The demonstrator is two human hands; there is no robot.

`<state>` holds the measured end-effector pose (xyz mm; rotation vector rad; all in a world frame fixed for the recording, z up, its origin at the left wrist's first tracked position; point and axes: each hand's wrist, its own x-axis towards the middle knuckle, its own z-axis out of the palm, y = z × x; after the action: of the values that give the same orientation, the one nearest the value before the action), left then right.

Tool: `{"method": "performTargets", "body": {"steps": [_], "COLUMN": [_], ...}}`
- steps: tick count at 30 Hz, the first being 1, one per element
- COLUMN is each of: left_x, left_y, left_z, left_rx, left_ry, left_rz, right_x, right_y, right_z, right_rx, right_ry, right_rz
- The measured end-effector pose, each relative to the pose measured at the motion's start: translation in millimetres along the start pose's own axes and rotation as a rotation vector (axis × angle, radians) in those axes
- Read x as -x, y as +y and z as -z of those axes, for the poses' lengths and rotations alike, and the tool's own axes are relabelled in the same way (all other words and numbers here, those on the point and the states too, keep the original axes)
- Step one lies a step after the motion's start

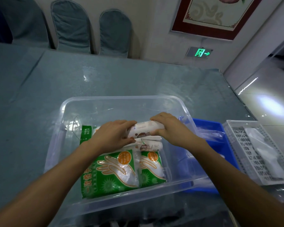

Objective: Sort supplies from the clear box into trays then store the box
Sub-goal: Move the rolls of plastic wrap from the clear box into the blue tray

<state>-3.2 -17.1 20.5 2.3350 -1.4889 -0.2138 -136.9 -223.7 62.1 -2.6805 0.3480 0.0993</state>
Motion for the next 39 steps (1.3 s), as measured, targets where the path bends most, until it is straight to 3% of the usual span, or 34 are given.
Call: {"method": "performTargets", "body": {"steps": [3, 5, 10, 14, 18, 23, 30, 36, 39], "left_x": [-1, -2, -5, -6, -7, -8, -8, -9, -11], "left_y": [-13, -25, -42, -45, -48, -50, -50, -50, -45], "left_z": [4, 6, 5, -1, -4, -9, -17, -8, -3], "left_rx": [-0.005, -0.026, -0.045, -0.063, -0.121, -0.132, -0.067, -0.066, -0.001], "left_ry": [0.023, 0.031, 0.043, 0.031, -0.017, -0.113, -0.220, -0.141, -0.057], "left_rz": [0.079, 0.157, 0.242, 0.231, 0.235, 0.269, 0.334, 0.300, 0.281], "right_x": [-10, -16, -32, -44, -46, -49, -46, -34, -21], "right_y": [5, 19, 44, 48, 57, 56, 56, 47, 38], "right_z": [-13, -26, -64, -92, -106, -117, -128, -94, -67], "right_rx": [-0.229, -0.295, -0.026, 0.135, 0.230, 0.146, 0.259, 0.104, 0.135], "right_ry": [0.172, 0.184, -0.204, -0.362, -0.307, -0.318, -0.329, -0.327, -0.231], "right_rz": [-0.132, -0.250, -0.300, -0.207, -0.079, -0.073, -0.039, -0.094, -0.073]}}
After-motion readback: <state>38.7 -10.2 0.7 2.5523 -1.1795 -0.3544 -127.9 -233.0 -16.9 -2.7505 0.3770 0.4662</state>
